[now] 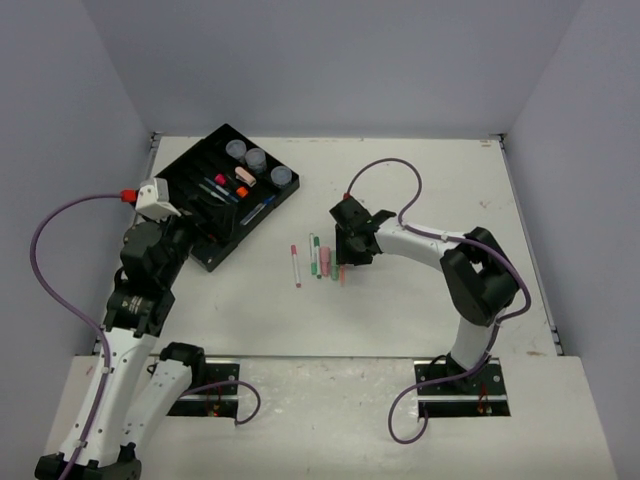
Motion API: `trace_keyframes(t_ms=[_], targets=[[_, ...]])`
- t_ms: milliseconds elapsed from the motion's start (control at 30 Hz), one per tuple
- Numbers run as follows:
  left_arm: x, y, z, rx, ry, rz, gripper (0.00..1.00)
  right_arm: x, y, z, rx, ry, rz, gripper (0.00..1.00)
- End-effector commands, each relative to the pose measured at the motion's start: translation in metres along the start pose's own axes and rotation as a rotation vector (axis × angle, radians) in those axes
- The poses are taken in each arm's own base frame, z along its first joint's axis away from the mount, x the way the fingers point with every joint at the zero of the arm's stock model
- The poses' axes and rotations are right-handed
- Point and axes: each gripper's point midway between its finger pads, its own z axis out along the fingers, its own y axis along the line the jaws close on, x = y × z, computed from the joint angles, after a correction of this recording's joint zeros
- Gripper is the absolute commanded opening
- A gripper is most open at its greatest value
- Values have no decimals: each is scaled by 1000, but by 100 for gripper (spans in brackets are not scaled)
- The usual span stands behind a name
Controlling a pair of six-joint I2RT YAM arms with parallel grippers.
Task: Sort the stationery into containers
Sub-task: Pick up the pen from the center of the board.
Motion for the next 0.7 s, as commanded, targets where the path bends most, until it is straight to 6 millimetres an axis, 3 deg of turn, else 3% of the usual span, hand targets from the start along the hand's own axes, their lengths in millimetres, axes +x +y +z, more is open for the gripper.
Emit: trace_keyframes(t_ms=[0, 367, 667], targets=[[6, 5, -5, 3, 24, 71, 100, -7, 9, 2, 2, -8, 30, 44], [8, 4, -3, 15, 38, 106, 100, 2, 4, 16, 40, 28, 30, 36], [14, 4, -1, 26, 59, 118, 100, 17, -5, 22, 54, 56, 40, 25]])
